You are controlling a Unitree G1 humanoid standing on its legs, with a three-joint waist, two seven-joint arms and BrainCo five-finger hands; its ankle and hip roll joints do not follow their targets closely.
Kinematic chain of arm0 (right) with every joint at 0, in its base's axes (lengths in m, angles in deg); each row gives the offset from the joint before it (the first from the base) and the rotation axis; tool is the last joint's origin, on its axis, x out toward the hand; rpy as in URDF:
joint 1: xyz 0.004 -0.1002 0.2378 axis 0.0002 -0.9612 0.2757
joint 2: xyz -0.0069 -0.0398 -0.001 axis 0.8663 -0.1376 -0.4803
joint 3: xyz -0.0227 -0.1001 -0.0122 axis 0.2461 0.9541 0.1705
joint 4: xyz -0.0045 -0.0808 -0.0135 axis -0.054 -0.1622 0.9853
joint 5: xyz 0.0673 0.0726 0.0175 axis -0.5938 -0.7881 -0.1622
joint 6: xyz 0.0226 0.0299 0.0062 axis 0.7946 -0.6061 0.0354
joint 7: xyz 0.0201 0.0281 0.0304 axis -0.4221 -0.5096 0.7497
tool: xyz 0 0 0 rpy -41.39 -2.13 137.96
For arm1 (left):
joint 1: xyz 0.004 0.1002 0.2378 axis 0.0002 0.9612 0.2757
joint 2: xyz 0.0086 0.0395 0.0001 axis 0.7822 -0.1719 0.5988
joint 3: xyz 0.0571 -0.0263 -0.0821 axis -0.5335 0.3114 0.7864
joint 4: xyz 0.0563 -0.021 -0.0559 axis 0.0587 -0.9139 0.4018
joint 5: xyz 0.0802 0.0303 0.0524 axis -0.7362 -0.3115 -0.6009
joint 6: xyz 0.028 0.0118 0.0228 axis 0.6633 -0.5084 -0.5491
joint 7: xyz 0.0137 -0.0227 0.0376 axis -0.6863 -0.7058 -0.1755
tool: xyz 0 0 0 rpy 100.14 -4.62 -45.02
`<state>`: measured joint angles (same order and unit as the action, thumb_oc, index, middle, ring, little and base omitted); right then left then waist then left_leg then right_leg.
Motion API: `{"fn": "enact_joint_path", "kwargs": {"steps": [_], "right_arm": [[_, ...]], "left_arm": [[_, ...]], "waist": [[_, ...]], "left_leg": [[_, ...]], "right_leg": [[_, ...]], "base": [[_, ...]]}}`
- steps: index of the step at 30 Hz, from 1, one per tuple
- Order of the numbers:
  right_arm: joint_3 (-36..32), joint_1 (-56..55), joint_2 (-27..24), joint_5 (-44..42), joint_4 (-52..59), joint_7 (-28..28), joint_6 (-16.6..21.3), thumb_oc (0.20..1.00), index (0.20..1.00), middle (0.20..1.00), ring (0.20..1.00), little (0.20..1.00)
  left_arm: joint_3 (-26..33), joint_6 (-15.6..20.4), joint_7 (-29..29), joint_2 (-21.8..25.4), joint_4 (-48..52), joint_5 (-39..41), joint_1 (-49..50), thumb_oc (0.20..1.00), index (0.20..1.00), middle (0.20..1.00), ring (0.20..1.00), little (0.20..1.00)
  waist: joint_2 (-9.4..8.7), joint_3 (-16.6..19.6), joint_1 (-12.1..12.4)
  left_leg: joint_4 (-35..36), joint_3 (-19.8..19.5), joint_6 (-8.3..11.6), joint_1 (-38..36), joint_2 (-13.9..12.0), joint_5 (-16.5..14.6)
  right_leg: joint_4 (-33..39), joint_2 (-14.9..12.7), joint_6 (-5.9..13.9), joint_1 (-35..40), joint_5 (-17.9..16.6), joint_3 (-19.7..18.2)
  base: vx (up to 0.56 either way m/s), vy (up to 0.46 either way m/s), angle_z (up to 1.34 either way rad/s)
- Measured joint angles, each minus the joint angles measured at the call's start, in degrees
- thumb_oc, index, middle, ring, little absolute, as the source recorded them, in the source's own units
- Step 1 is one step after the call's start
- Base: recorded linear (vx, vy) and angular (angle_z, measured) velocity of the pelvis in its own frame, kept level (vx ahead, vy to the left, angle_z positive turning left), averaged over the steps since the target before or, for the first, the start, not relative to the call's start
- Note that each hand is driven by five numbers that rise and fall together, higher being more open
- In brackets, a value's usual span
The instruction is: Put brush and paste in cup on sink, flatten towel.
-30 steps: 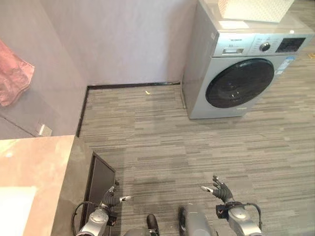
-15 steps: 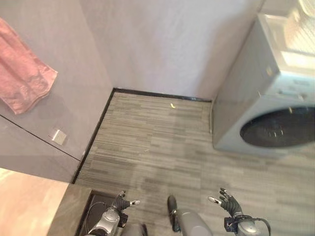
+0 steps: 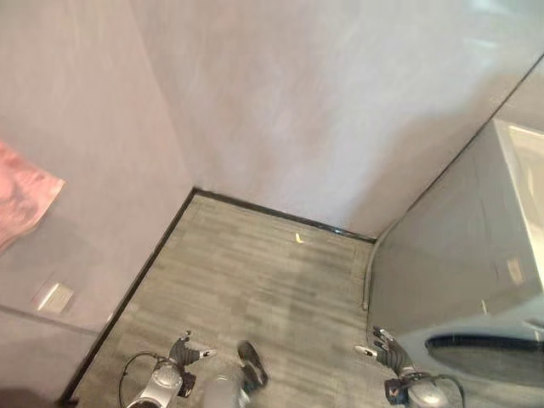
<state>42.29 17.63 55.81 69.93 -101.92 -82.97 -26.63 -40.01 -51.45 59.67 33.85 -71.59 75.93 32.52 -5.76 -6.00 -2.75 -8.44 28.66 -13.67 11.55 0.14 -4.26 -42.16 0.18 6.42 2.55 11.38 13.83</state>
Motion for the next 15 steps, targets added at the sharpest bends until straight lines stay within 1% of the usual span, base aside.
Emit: {"fn": "enact_joint_path", "kwargs": {"steps": [1, 2, 3, 4, 5, 6, 7, 8, 9, 10, 11, 12, 13, 14, 15], "right_arm": [[-0.1, -1.6, -0.7, 0.0, 2.0, 0.0, -0.2, 1.000, 1.000, 1.000, 1.000, 1.000], [0.3, -2.7, -0.8, 0.0, 2.1, 0.5, -0.4, 1.000, 1.000, 1.000, 1.000, 1.000], [0.9, -2.5, -1.2, 0.0, 2.5, 0.8, -0.3, 1.000, 1.000, 1.000, 1.000, 1.000], [1.4, -0.2, -1.8, 0.0, 3.5, 0.9, -0.3, 1.000, 1.000, 1.000, 1.000, 1.000], [1.3, 1.6, -1.8, 0.0, 4.7, 0.8, -0.3, 1.000, 1.000, 1.000, 1.000, 1.000], [1.2, 2.4, -1.9, -0.1, 5.6, 0.9, -0.1, 1.000, 1.000, 1.000, 1.000, 1.000], [1.4, 2.0, -2.1, -0.1, 6.0, 1.0, 0.1, 1.000, 1.000, 1.000, 1.000, 1.000], [1.4, 0.6, -2.2, 0.0, 6.1, 1.0, 0.1, 1.000, 1.000, 1.000, 1.000, 1.000], [1.5, -1.5, -2.0, 0.0, 5.4, 1.0, 0.1, 1.000, 1.000, 1.000, 1.000, 1.000], [1.5, -3.7, -1.7, 0.0, 5.7, 0.9, 0.1, 1.000, 1.000, 1.000, 1.000, 1.000], [1.1, -4.8, -1.4, 0.0, 4.6, 1.0, 0.2, 1.000, 1.000, 1.000, 1.000, 1.000], [0.9, -3.1, -2.0, 0.0, 4.0, 1.0, 0.4, 1.000, 1.000, 1.000, 1.000, 1.000], [0.5, -1.2, -2.9, 0.0, 3.5, 1.0, 1.0, 1.000, 1.000, 1.000, 1.000, 1.000], [0.5, -0.5, -3.3, 0.1, 3.1, 1.0, 1.0, 1.000, 1.000, 1.000, 1.000, 1.000], [0.6, -0.1, -3.5, 0.1, 3.1, 1.0, 1.0, 1.000, 1.000, 1.000, 1.000, 1.000]], "left_arm": [[0.2, 0.1, 0.0, -0.3, 0.0, 0.1, -1.0, 1.000, 1.000, 1.000, 1.000, 1.000], [-0.1, 0.3, 0.0, -1.1, 1.4, 0.1, -3.1, 1.000, 1.000, 1.000, 1.000, 1.000], [-0.7, 0.5, 0.1, -1.4, 1.8, 0.0, -3.7, 1.000, 1.000, 1.000, 1.000, 1.000], [-1.2, 0.3, 0.4, -1.9, 1.0, 0.0, -5.1, 1.000, 1.000, 1.000, 1.000, 1.000], [-1.4, 0.2, 0.5, -1.9, -0.1, 0.0, -6.6, 1.000, 1.000, 1.000, 1.000, 1.000], [-0.7, 0.1, 0.5, -2.0, -1.2, 0.0, -7.8, 1.000, 1.000, 1.000, 1.000, 1.000], [-0.5, 0.1, 0.4, -3.2, -1.9, -0.1, -8.4, 1.000, 1.000, 1.000, 1.000, 1.000], [-0.8, 0.6, 0.3, -3.5, -1.9, -0.2, -7.9, 1.000, 1.000, 1.000, 1.000, 1.000], [-1.3, 1.4, 0.3, -3.3, -1.7, -0.3, -6.3, 1.000, 1.000, 1.000, 1.000, 1.000], [-1.3, 1.3, 0.2, -3.0, -1.4, -0.3, -5.6, 1.000, 1.000, 1.000, 1.000, 1.000], [-2.7, 1.1, 0.3, -1.7, -0.3, -0.2, -3.4, 1.000, 1.000, 1.000, 1.000, 1.000], [-2.9, 0.9, 0.2, -1.4, -0.4, -0.3, -1.6, 1.000, 1.000, 1.000, 1.000, 1.000], [-2.6, 0.6, 0.1, -1.4, -0.5, -0.3, 0.2, 1.000, 1.000, 1.000, 1.000, 1.000], [-2.9, 0.6, 0.0, -1.4, -0.6, -0.3, 0.5, 1.000, 1.000, 1.000, 1.000, 1.000], [-2.9, 0.6, 0.0, -1.4, -0.6, -0.3, 0.5, 1.000, 1.000, 1.000, 1.000, 1.000]], "waist": [[0.25, -0.2, -0.9], [0.86, -0.5, -1.4], [2.29, -0.8, -1.1], [3.72, -1.7, -1.2], [5.59, -4.3, -1.5], [6.97, -5.7, -2.6], [7.37, -6.0, -4.9], [5.46, -5.7, -5.8], [2.58, -4.5, -5.7], [0.69, -3.8, -6.3], [-1.11, -3.4, -5.1], [-0.86, -3.3, -3.7], [0.13, -2.8, -2.8], [0.23, -2.7, -2.9], [0.05, -2.8, -2.7]], "left_leg": [[0.5, -2.6, 1.38, -1.6, 0.8, -0.9], [2.8, -5.7, 3.67, -4.9, 1.7, 0.8], [2.9, -8.1, 2.55, -6.0, 1.6, -1.2], [2.5, -11.3, 5.55, -6.6, -0.4, -3.5], [1.0, -14.0, 6.28, -6.6, -2.3, -4.4], [2.0, -16.9, 6.51, -7.3, -3.3, -4.5], [4.3, -22.3, 8.71, -9.4, -3.1, -2.9], [4.7, -23.7, 9.86, -10.8, -1.8, -2.6], [3.8, -28.5, 12.23, -12.6, -0.8, -5.3], [1.7, -31.7, 13.82, -12.8, 0.2, -6.5], [-3.8, -29.3, 15.15, -11.9, -0.8, -9.2], [-5.7, -26.8, 15.00, -10.6, -1.0, -9.6], [-9.0, -25.7, 15.38, -7.5, -0.3, -10.0], [-9.9, -25.6, 15.27, -6.1, 0.6, -10.0], [-9.5, -25.5, 15.06, -5.8, 1.2, -9.9]], "right_leg": [[-6.6, -2.9, -0.58, -4.1, -0.4, -0.7], [-9.5, -7.2, -0.16, -10.7, 0.6, -1.3], [-8.1, -7.0, 0.14, -15.7, 0.6, -4.1], [-7.0, -2.5, -0.31, -21.7, 1.6, -8.6], [-3.3, 2.1, -1.10, -25.3, 3.1, -11.2], [5.5, 3.8, -2.11, -27.2, 2.6, -11.4], [22.2, 4.6, -0.87, -27.5, -0.8, -16.3], [28.6, 2.2, 1.40, -27.1, -4.9, -19.3], [30.2, -0.9, 3.88, -26.3, -7.0, -24.9], [29.3, -3.0, 5.00, -25.2, -7.1, -24.4], [28.1, -3.2, -0.37, -23.9, -16.6, -20.1], [30.3, -2.2, -0.50, -23.0, -16.8, -19.3], [35.0, -0.6, -1.87, -20.9, -17.5, -17.1], [37.5, 0.0, -2.63, -19.4, -19.3, -15.8], [39.2, 0.3, -3.74, -18.5, -20.1, -14.9]], "base": [[0.35, 0.213, 1.06], [0.53, 0.224, 1.25], [0.70, 0.209, 1.06], [0.60, 0.063, 0.71], [0.42, -0.034, 0.96], [0.37, -0.058, 1.89], [0.31, -0.080, 2.39], [0.24, -0.123, 2.99], [0.12, -0.088, 2.67], [0.09, -0.168, 2.80], [0.08, -0.162, 1.79], [0.08, -0.205, 1.24], [0.03, -0.134, 0.47], [0.00, -0.084, 0.62], [0.02, -0.115, 0.62]]}}
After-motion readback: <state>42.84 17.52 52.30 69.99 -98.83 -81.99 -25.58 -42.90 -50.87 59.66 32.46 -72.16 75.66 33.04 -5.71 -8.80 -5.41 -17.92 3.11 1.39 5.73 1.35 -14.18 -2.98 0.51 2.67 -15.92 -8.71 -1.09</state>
